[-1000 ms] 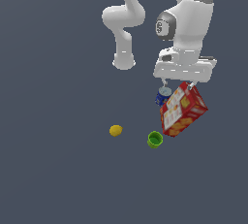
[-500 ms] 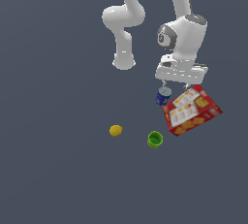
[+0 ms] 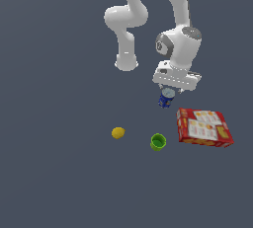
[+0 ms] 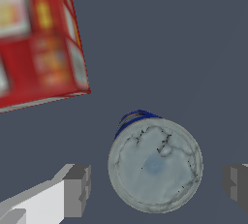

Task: Pick up a designated object from a clutter of objects.

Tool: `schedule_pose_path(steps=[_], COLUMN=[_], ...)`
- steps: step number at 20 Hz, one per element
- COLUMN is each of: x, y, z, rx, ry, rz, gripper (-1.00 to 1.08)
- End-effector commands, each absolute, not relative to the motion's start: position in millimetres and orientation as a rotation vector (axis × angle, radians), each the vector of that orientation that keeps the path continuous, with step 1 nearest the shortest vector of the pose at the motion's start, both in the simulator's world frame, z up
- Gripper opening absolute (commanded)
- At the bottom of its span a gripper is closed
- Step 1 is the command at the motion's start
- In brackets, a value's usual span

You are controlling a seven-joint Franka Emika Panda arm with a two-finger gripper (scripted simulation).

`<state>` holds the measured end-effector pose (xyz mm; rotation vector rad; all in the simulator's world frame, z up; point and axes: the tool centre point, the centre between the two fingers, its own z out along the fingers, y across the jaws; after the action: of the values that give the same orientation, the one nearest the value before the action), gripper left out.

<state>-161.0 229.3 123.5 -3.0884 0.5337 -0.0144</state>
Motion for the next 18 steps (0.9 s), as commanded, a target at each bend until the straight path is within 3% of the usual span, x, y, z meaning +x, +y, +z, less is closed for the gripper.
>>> schedule_pose_path(steps=[1,18], x=[-162,-165], y=[229,227], z=[117,74], rx=[-3.089,-3.095], ry=[0.534,0.540], rz=[-0.011,0.001], gripper=[1.00,1.00])
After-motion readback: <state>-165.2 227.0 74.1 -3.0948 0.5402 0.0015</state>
